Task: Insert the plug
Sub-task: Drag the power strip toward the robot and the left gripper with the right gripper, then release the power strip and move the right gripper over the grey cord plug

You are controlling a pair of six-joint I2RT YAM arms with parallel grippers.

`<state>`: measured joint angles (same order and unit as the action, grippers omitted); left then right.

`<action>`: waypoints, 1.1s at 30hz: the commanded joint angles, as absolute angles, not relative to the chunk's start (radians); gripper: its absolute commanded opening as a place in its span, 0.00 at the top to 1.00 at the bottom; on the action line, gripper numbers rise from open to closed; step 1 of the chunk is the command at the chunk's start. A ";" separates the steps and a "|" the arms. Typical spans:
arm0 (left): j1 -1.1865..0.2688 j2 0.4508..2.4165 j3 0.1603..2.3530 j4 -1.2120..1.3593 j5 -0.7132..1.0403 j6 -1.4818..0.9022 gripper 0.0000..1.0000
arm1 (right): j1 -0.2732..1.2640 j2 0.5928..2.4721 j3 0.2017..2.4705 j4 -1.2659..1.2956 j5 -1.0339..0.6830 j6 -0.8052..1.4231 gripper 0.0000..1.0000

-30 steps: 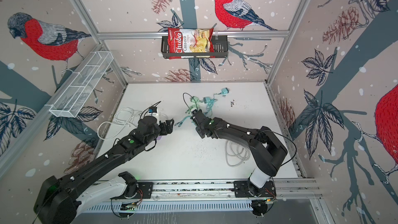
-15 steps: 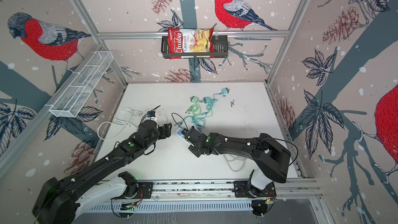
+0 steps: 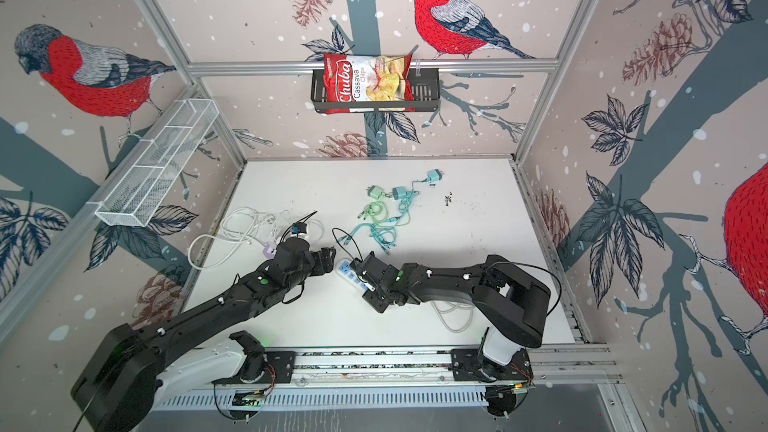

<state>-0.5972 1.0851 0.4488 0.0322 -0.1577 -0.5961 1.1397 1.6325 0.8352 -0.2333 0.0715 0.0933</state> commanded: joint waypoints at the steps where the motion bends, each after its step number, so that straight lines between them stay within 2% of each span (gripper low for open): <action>1: -0.596 1.100 0.441 0.092 -0.135 -0.591 0.19 | 1.144 1.626 0.829 -0.225 0.080 0.141 0.43; 5: -0.596 1.114 0.427 0.118 -0.122 -0.586 0.19 | 1.144 1.567 0.805 -0.218 0.102 0.185 0.35; 12: -0.598 1.143 0.419 0.157 -0.098 -0.586 0.19 | 1.133 1.384 0.743 -0.247 0.192 0.306 0.29; 19: -0.619 1.197 0.420 0.205 -0.074 -0.591 0.19 | 1.030 1.165 0.739 -0.442 0.348 0.632 0.24; 24: -0.652 1.242 0.437 0.222 -0.078 -0.591 0.19 | 0.861 0.979 0.610 -0.482 0.272 0.867 0.26; 27: -0.661 1.268 0.460 0.218 -0.082 -0.578 0.19 | 0.853 0.914 0.533 -0.505 0.313 0.950 0.26; 33: -0.663 1.316 0.535 0.171 -0.108 -0.539 0.19 | 0.837 0.924 0.426 -0.500 0.279 1.045 0.26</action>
